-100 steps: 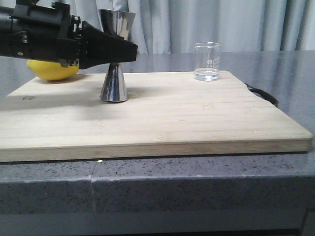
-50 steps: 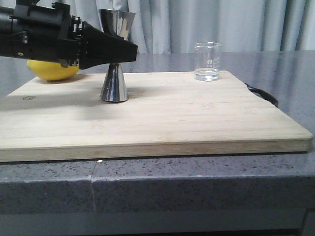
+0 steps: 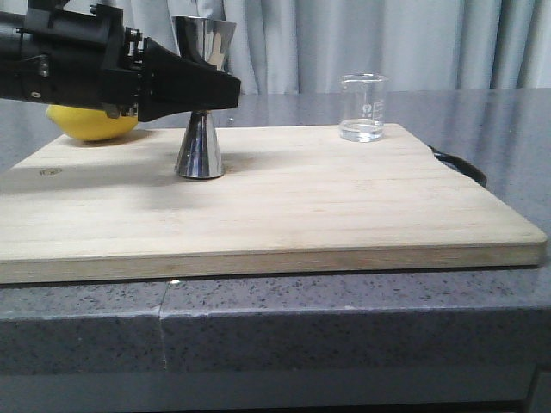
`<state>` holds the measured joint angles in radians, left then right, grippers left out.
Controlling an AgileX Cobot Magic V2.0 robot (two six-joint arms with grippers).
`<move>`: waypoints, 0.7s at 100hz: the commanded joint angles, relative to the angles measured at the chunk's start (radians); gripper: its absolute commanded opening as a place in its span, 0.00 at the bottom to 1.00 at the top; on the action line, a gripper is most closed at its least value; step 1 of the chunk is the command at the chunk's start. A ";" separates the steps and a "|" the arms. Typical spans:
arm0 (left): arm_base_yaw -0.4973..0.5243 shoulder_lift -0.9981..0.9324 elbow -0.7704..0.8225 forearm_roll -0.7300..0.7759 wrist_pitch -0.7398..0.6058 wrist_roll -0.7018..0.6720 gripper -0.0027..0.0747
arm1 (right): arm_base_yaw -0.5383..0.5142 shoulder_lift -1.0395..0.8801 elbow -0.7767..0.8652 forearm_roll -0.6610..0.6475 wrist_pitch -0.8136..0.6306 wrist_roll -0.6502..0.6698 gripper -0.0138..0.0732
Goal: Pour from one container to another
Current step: 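Lower the jigger onto the board with the left gripper and release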
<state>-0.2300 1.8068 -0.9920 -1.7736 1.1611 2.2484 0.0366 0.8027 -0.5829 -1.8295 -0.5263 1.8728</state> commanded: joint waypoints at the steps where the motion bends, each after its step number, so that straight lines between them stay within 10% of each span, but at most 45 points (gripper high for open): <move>1: -0.009 -0.040 -0.026 -0.068 0.117 -0.006 0.39 | 0.002 -0.008 -0.025 -0.011 0.030 -0.004 0.79; 45: -0.009 -0.040 -0.026 -0.066 0.106 -0.011 0.73 | 0.002 -0.008 -0.025 -0.011 0.030 -0.010 0.79; 70: -0.009 -0.109 -0.026 0.070 -0.012 -0.109 0.75 | 0.002 -0.008 -0.025 -0.011 0.031 -0.010 0.79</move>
<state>-0.2300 1.7849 -0.9920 -1.7109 1.1382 2.1913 0.0366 0.8027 -0.5829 -1.8295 -0.5263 1.8703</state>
